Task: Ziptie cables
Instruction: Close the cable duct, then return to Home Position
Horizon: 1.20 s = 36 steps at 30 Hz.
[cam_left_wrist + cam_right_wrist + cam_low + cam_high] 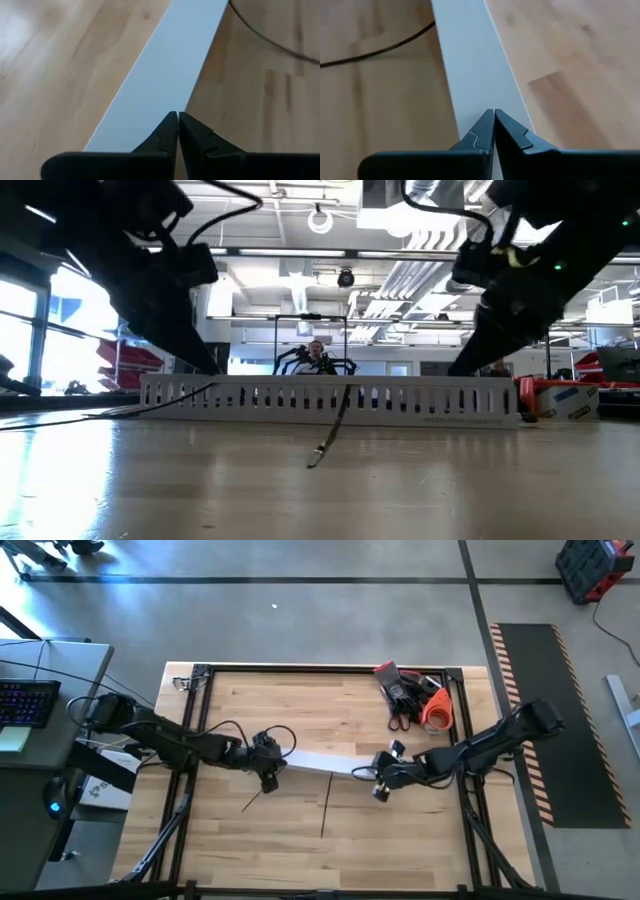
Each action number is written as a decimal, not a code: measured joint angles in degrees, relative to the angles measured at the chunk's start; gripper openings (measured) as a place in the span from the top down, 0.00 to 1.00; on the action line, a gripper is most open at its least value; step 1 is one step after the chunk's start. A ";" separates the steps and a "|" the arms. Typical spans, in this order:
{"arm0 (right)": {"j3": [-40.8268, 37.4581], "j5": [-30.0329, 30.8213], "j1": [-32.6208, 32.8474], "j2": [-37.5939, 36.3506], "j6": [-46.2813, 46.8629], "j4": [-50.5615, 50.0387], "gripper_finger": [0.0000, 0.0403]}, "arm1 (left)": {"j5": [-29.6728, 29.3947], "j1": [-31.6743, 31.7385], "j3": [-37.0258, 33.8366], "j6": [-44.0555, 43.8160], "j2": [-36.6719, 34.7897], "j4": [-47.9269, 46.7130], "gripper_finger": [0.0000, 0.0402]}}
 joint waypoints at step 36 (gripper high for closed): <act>-13.01 -21.60 -31.03 -54.75 -24.95 -11.05 1.00 | 11.37 27.19 -0.27 11.83 -37.34 -13.77 1.00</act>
